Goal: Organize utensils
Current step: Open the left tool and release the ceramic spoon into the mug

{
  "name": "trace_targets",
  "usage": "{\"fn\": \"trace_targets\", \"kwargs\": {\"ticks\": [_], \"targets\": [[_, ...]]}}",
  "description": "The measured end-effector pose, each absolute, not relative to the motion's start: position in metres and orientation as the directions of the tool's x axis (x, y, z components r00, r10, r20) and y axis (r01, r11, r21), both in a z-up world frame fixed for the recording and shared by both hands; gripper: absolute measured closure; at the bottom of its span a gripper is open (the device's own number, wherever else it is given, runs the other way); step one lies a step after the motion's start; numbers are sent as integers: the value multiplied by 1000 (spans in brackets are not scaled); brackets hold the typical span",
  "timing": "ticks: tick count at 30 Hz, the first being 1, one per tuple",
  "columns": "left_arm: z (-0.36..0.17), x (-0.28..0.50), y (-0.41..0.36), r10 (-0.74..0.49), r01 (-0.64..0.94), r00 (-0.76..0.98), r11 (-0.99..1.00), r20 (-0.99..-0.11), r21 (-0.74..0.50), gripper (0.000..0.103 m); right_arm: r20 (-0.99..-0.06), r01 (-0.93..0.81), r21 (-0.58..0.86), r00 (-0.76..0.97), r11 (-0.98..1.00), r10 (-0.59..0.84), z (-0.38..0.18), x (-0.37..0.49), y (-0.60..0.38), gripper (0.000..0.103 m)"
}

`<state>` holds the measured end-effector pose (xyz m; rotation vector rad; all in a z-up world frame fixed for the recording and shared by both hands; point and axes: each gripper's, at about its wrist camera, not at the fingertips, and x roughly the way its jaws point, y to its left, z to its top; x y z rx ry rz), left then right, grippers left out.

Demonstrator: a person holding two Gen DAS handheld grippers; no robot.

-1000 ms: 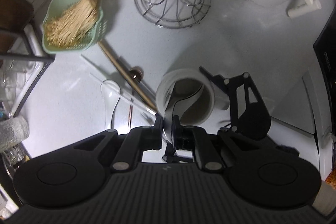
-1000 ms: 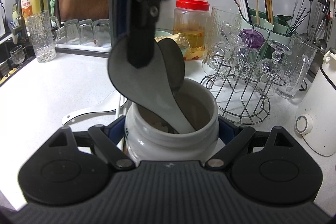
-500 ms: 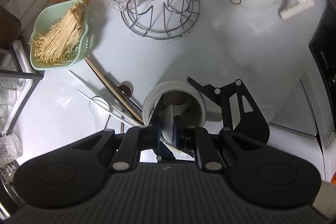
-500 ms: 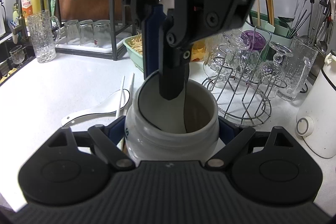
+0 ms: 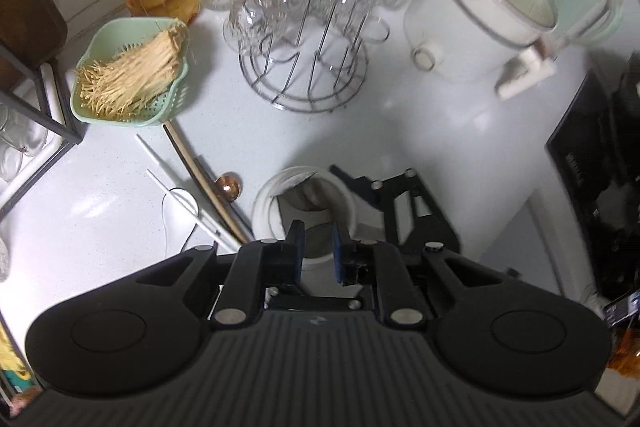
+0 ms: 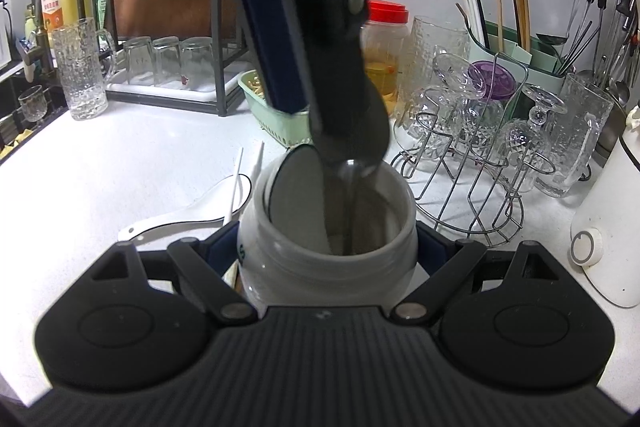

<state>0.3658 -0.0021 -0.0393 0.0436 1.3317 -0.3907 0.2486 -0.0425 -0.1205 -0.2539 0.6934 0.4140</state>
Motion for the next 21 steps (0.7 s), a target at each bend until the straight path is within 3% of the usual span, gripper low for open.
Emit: {"fn": "trace_targets", "kwargs": {"ticks": [11,21], "targets": [[0,314,52,-325,296,410,931,-852,-212,85,-677,-429,-85,687,899,264,-119,253,-38,12],[-29,285,120,-310,213,470,948,-826,-235,85,-684,-359,-92,701,929,203,-119,252,-32,12]]}}
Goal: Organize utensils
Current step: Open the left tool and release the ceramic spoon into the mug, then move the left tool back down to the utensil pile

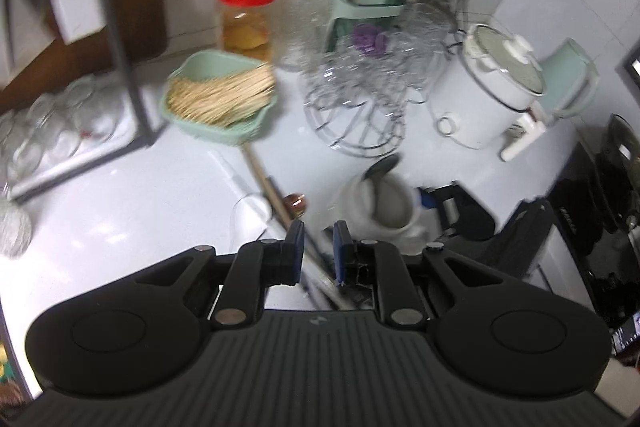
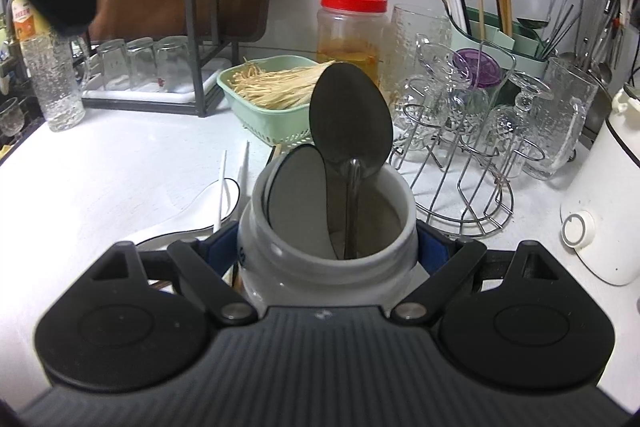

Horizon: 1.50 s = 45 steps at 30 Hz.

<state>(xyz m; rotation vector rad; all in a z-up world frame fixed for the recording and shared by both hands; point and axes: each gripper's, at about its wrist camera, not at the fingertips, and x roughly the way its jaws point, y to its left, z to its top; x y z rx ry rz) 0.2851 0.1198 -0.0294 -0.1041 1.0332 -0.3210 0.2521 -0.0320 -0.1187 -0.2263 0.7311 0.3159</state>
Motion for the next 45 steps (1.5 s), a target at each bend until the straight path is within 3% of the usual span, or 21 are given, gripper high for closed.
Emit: {"fn": "trace_targets", "kwargs": {"ticks": [8,15,29,45], "targets": [[-57,253,133,-254,-11,494,954,-831,-298,85,-717,-402,-89,661,911,221,-115,258,-36,12],[-78,244,133,-217,-88,480,952,-850,-292,85,-710,-434,-88,658,897,249,-116,257,-39,12],[-100,306,152,-211,-4,487,970,-848,-244,85,-708,-419,-97,667,903,233,-117,256,-37,12],[-146,349,159,-306,11,441,942,-844,-336,80,-724,-422,-95,651,901,229,-116,259,-37,12]]}}
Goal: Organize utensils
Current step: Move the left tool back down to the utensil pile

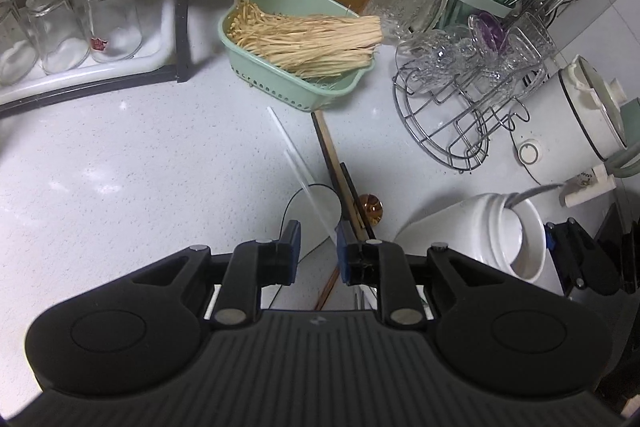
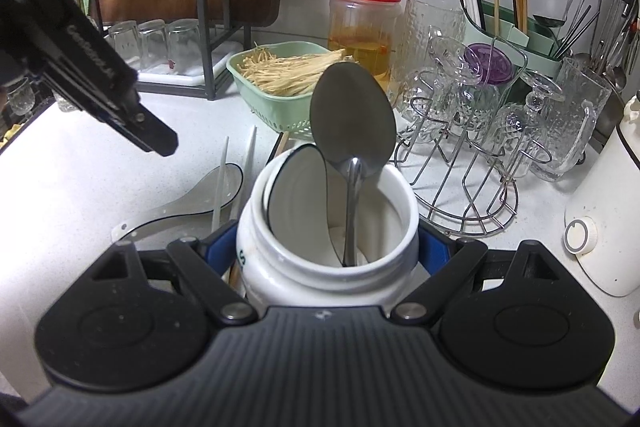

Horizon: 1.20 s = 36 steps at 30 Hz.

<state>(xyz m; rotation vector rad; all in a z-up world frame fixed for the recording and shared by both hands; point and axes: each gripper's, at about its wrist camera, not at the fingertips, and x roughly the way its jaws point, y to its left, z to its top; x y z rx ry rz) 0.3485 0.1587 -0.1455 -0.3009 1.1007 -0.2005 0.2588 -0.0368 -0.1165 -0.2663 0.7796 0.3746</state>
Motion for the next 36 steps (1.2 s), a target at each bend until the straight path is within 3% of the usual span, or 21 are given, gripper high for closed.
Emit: {"fn": "trace_targets", "kwargs": {"ticks": [18,21,32,35,36], "targets": [[-154,378,166,-352,13,458,921,-816,-390,79,-739,-409,-108,642,906,202,-116,270,-31,11],[-166,393,171,-386,-23,457,896,-802,-444,73,-737,-417,-110,643,902,208,-117,272,-31,11],[-214,421,181,-385,-198,404,849,-830,-490,73,-748,-427,-113,631,897,205,-118,277,-27,11],[-218,422,177,-380,-201,404,851,-832,-486,82,-750,-440,-112,625,891,214,-117,278,-28,11],[-219,420,176,-379,-201,410,849,-829,-488,94,-749,-443,-111,625,889,218,-118,278,-29,11]]}}
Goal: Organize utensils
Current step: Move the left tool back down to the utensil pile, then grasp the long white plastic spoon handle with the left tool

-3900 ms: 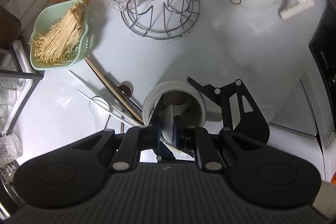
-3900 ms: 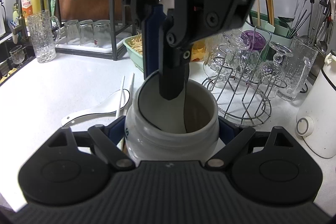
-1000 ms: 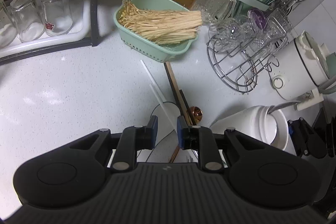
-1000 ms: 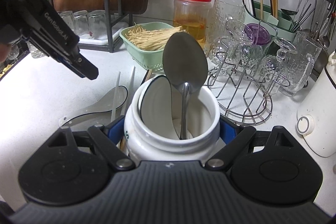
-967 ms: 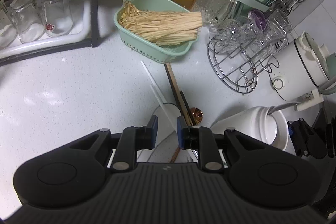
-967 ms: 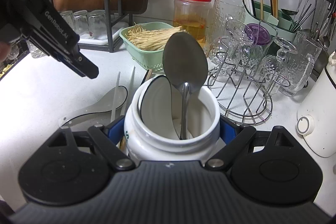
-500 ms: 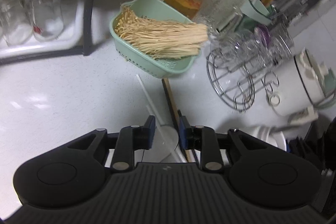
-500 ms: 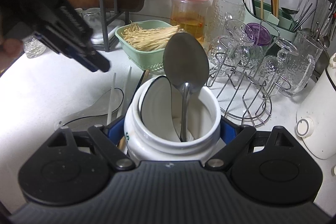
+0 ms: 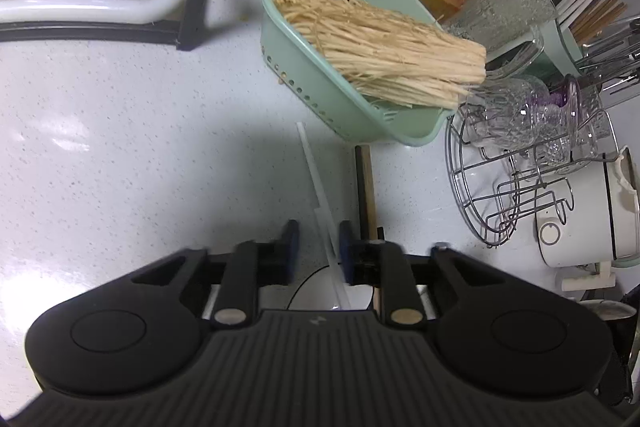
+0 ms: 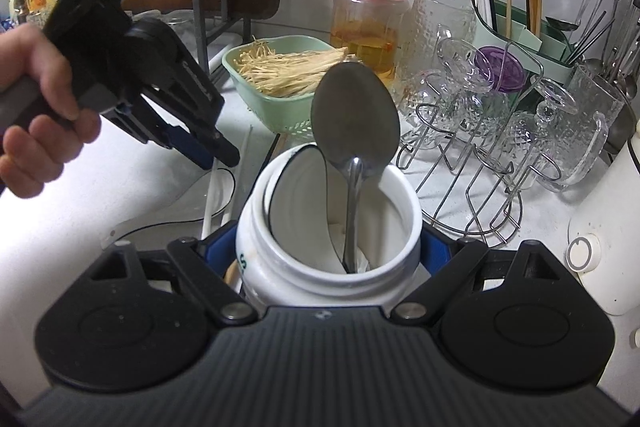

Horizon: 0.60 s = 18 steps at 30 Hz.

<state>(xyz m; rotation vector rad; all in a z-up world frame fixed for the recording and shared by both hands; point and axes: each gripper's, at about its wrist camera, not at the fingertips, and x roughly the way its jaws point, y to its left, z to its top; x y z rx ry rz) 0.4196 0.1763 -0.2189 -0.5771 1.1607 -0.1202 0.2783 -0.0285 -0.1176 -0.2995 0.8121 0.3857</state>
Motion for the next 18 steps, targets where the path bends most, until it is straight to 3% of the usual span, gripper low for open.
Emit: {"fn": "trace_targets", "kwargs": {"ticks": [18], "targets": [[-145,366,170,-292,-134,551,894,-782,-428,99,-736,-464,-114,634,879,239,-119,276,-31,11]]}}
